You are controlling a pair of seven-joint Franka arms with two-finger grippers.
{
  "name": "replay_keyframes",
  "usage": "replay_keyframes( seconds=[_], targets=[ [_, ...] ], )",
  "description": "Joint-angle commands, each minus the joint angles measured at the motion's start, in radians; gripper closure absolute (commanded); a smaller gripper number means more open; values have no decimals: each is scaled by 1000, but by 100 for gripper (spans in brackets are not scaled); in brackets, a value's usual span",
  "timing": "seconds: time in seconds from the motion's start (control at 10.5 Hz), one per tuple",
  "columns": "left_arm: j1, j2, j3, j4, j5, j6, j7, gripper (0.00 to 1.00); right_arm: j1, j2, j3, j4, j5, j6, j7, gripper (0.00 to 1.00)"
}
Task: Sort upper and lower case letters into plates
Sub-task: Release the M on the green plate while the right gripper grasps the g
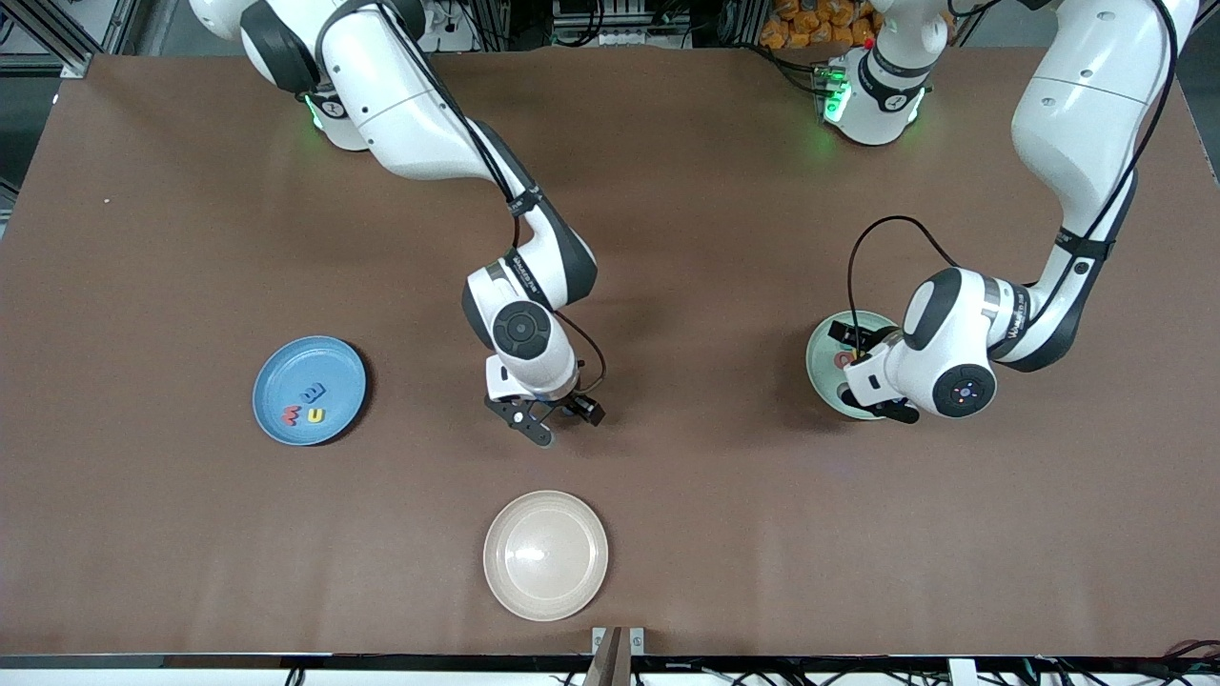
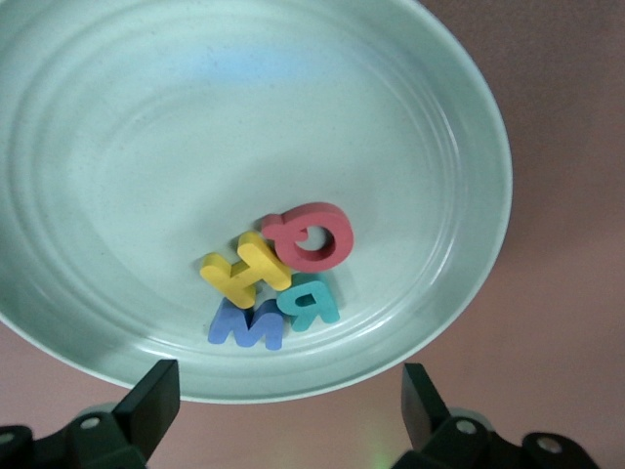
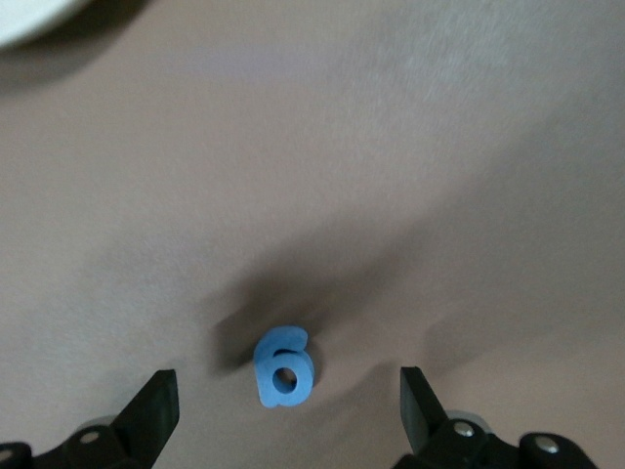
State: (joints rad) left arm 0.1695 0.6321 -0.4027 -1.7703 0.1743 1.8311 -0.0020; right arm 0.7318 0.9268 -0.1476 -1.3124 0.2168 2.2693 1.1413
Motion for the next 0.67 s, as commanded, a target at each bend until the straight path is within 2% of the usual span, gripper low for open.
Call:
replay_keyframes(
  seconds=[0.0,0.29,0.38,0.48,0.57],
  targets=[
    [7,-47,-7,5,4,10,-27,0,4,37,2,48,-8,-11,23,0],
    [4,-80,-44,92,-10,10,-159,0,6,41,2,48,-8,-8,20,0],
    [-1,-106,-45,119,-22,8,-235,0,8,44,2,48,-10,-4,18,57],
    [-7,-139,-53,146,-12,8,-277,0,8,44,2,48,-10,-2,20,100],
    [-5,-188,-64,172,-4,2,-276,0,8,46,2,50,-10,-2,20,100]
  ],
)
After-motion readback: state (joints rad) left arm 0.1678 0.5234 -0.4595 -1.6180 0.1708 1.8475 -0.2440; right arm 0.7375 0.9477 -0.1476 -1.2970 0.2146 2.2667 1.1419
